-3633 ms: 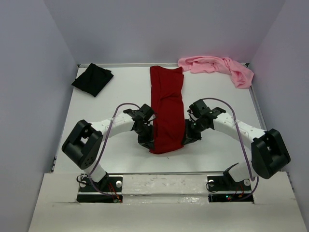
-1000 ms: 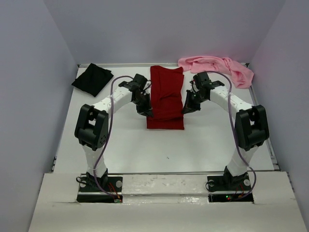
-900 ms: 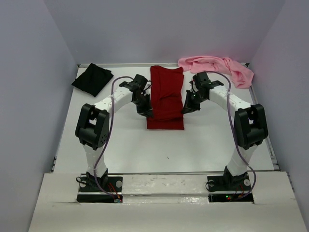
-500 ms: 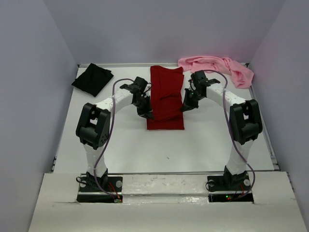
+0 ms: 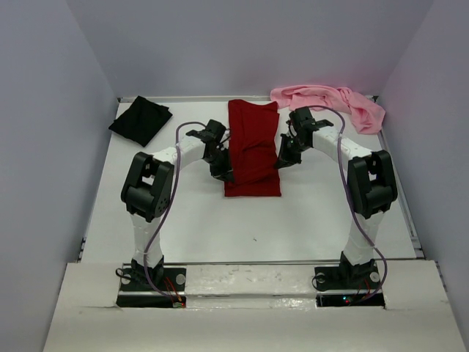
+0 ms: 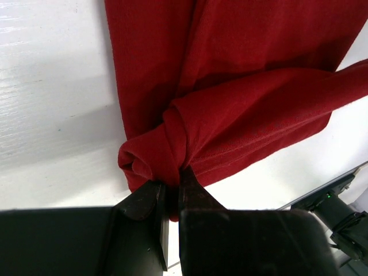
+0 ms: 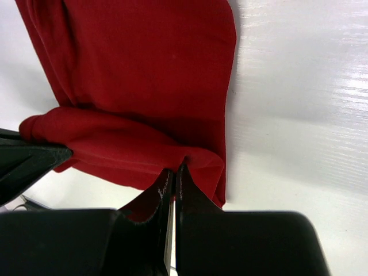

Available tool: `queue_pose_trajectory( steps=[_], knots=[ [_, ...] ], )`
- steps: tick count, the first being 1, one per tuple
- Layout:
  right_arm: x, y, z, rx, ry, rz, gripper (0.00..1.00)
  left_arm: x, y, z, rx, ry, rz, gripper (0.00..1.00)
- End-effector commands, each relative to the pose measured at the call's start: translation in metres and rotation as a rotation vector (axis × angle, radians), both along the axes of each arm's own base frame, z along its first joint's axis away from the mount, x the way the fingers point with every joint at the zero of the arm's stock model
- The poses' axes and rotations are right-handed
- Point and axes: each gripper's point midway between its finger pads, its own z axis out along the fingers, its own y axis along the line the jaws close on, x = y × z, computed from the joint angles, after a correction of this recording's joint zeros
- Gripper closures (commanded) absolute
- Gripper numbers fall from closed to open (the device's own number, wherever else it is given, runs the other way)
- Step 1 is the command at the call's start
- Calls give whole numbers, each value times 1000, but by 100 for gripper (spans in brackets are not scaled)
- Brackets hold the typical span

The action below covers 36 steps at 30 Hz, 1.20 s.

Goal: Fold and stack the t-shirts
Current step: Fold the tshirt

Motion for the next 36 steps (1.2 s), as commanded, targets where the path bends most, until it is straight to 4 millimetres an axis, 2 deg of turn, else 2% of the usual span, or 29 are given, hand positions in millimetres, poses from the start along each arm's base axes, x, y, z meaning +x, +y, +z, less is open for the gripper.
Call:
queue_pose_trajectory(
  steps=[1, 4, 6, 7, 8, 9, 11, 13, 15, 18, 20, 22, 24, 25, 26, 31, 36],
  knots=[
    [26, -12, 0, -44, -82, -35, 100, -1, 8, 0, 26, 5, -21, 93],
    [25, -13, -6, -48, -76, -40, 100, -1, 8, -2, 29, 9, -26, 93],
    [24, -14, -12, -57, -69, -45, 100, -1, 8, -4, 33, 11, -26, 90],
    [23, -16, -15, -62, -65, -46, 100, -2, 8, -5, 33, 12, -28, 86],
    [22, -17, -17, -67, -62, -50, 95, -1, 9, -5, 34, 11, -28, 81],
    [22, -17, -18, -69, -62, -52, 78, -1, 8, -5, 34, 13, -29, 78],
    [22, -19, -19, -77, -64, -56, 61, -2, 9, -6, 36, 16, -29, 76],
    [23, -19, -17, -77, -73, -56, 54, -3, 8, -7, 32, 17, -31, 76],
    [23, -20, -12, -80, -84, -61, 50, -2, 8, -7, 29, 15, -31, 88],
    [22, -20, -4, -72, -101, -59, 49, -2, 8, -7, 28, 19, -27, 84],
    [19, -18, 9, -50, -121, -58, 51, -1, 6, -6, 23, 16, -30, 84],
    [8, -11, 14, 2, -97, -56, 63, 0, 7, -5, 23, 16, -28, 83],
    [-3, -4, 24, 66, -80, -55, 78, -1, 6, -6, 25, 18, -30, 83],
    [-9, -2, 25, 83, -67, -55, 91, -1, 6, -5, 25, 18, -30, 83],
    [-18, -3, 19, 87, -40, -58, 100, 1, 6, -5, 23, 16, -27, 83],
    [-43, 3, 37, 169, -34, -44, 100, 2, 4, -6, 23, 22, -30, 80],
    [-63, 12, 30, 255, 22, -55, 100, 4, 3, -6, 22, 22, -34, 80]
  ],
)
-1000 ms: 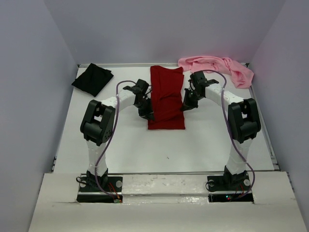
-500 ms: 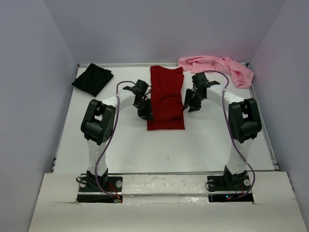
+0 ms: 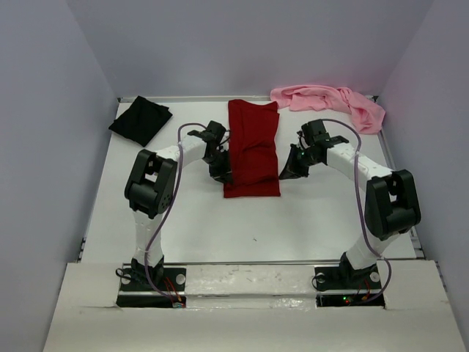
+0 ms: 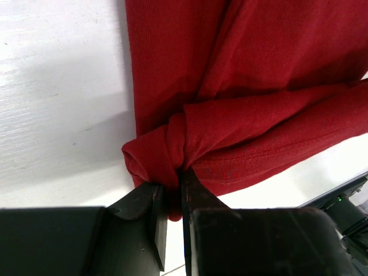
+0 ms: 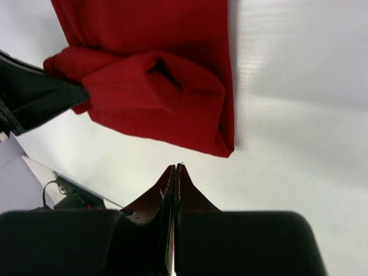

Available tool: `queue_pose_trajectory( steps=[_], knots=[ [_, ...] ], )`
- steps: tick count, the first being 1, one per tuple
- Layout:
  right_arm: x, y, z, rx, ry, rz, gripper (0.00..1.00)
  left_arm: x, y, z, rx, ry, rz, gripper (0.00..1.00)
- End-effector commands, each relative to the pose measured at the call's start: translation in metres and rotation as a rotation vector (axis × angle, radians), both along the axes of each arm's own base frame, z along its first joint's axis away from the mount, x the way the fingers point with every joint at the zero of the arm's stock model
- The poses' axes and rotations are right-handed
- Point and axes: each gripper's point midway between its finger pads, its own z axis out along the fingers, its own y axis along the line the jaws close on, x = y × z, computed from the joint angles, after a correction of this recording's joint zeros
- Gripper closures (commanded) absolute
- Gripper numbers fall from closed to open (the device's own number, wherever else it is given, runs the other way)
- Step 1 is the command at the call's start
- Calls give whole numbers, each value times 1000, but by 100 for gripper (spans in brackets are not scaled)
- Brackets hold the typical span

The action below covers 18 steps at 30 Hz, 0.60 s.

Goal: Fold and stack the t-shirts
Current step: Fold the tshirt

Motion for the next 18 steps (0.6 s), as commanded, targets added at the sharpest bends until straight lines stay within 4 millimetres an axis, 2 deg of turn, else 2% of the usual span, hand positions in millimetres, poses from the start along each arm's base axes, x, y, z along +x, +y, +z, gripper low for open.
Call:
queue_pose_trajectory(
  steps=[1, 3, 13, 18],
  knots=[
    [-6, 17, 8, 114, -11, 5, 100, 4, 0, 8, -2, -4, -15, 80],
    [-10, 22, -2, 130, 19, 7, 100, 4, 0, 8, -2, -2, -17, 80],
    [8, 39, -25, 160, 1, 20, 100, 5, 1, 8, 7, -1, -23, 80],
    [4, 46, -41, 156, 24, 29, 100, 6, 1, 8, 8, 0, -22, 80]
  ],
)
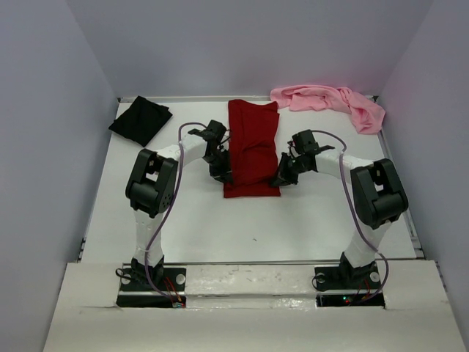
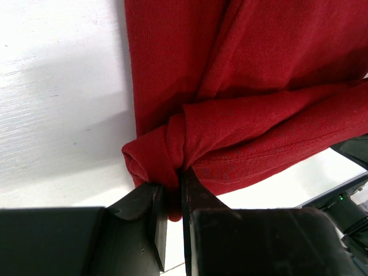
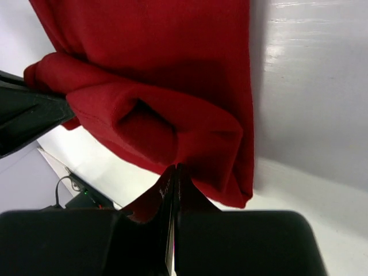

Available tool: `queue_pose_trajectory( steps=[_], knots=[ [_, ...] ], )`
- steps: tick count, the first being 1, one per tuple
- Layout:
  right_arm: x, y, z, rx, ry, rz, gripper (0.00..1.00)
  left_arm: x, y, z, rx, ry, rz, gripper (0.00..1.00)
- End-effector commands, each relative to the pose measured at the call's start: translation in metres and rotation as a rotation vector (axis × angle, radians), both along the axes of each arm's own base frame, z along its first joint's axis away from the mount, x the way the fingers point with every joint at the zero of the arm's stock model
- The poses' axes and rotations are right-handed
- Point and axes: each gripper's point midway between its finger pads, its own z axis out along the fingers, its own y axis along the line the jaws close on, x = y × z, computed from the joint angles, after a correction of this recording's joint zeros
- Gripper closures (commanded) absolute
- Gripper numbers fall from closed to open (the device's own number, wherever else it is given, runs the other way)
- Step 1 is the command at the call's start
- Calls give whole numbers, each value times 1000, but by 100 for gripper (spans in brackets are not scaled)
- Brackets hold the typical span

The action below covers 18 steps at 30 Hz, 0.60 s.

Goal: Fold and stack the t-shirts
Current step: Fold the tshirt

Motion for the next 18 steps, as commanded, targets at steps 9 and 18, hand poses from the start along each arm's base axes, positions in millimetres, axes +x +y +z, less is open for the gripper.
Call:
queue_pose_trajectory(
  steps=[9, 18],
  knots=[
    [-13, 4, -47, -100, 17, 46, 100, 5, 1, 6, -1, -8, -10, 80],
    [-24, -6, -63, -177, 48, 63, 100, 16, -6, 19, -18, -17, -14, 80]
  ],
)
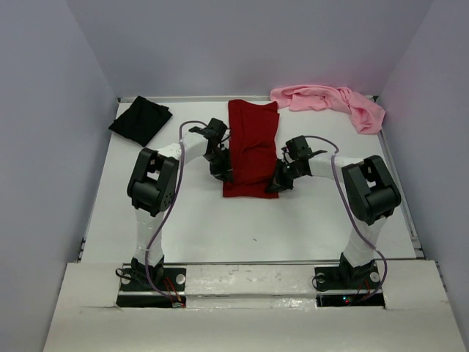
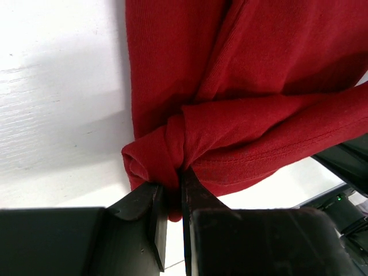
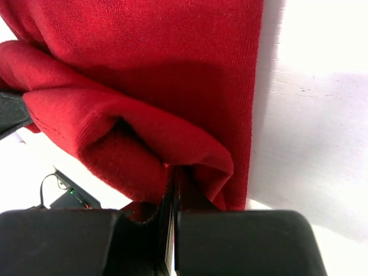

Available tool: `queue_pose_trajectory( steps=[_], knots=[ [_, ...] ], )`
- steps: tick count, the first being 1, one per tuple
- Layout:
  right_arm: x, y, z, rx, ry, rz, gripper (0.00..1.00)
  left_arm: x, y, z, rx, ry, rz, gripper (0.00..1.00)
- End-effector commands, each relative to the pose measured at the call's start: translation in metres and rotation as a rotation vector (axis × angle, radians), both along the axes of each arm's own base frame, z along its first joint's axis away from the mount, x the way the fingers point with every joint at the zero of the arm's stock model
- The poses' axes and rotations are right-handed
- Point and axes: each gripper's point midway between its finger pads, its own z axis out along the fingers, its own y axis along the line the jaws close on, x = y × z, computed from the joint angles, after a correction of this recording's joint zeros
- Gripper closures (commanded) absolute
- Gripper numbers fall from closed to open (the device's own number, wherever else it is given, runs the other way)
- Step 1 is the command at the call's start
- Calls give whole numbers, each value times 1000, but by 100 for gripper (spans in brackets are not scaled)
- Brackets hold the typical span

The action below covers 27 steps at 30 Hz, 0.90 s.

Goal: Fold and stack the t-shirts
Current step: Fold the tshirt

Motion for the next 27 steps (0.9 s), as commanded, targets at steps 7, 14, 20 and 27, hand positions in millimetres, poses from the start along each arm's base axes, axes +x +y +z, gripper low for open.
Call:
queue_pose_trajectory(
  steps=[7, 14, 20, 27],
  knots=[
    [-20, -15, -32, -149, 38, 45, 100, 21, -14, 40, -65, -16, -17, 81],
    [-21, -18, -34, -164, 43, 51, 100, 32, -15, 57, -98, -15, -12, 80],
    [-21, -19, -35, -171, 43, 57, 100, 25, -13, 51, -96, 8, -16, 51],
    [-25, -16, -36, -173, 49, 65, 100, 25, -14, 54, -131, -15, 7, 1]
  ],
)
